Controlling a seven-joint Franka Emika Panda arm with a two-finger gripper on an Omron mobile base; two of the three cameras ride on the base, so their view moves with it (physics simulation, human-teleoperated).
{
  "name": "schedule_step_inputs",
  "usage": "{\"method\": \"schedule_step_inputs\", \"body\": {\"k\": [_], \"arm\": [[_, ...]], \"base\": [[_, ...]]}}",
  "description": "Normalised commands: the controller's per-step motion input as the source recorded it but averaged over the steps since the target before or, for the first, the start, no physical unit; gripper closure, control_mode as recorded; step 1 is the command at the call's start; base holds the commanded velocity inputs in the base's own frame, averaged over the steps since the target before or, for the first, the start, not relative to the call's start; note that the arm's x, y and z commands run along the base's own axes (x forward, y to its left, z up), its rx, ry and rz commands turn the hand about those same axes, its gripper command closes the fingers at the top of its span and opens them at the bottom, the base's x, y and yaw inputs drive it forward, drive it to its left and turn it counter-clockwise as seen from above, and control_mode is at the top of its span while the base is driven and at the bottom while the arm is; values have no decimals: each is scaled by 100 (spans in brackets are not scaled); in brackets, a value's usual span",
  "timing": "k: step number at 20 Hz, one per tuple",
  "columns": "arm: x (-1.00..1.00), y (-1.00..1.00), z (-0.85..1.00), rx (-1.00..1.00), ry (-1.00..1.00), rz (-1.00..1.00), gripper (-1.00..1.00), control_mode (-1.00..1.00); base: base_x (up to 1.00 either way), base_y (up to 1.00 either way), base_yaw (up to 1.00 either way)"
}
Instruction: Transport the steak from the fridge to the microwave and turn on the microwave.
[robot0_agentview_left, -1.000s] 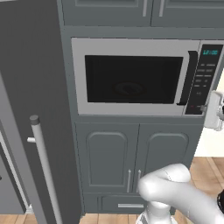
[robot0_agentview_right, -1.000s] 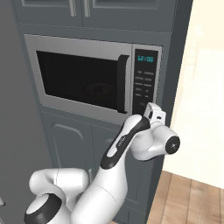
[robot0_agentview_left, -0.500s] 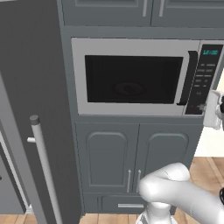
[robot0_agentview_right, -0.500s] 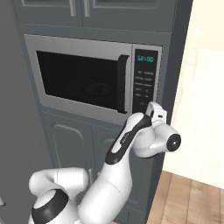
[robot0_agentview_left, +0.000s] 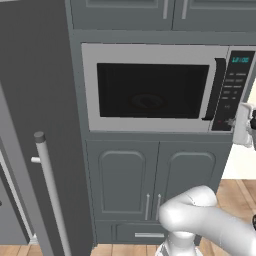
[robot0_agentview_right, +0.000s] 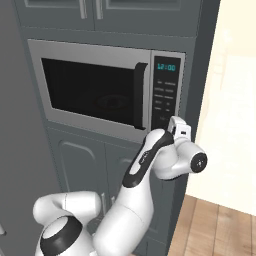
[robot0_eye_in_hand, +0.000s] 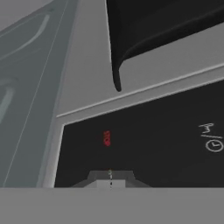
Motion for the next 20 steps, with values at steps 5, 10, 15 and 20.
{"method": "schedule_step_inputs", "body": {"k": [5, 10, 15, 20], "arm": [[21, 0, -16, -9, -2, 0, 100, -100], [37, 0, -26, -2, 0, 0, 100, -100], [58, 0, -52, 4, 12, 0, 100, -100], [64, 18, -63, 10, 22, -7, 100, -100]], "base": [[0, 0, 0], [0, 0, 0], [0, 0, 0], [0, 0, 0]]}}
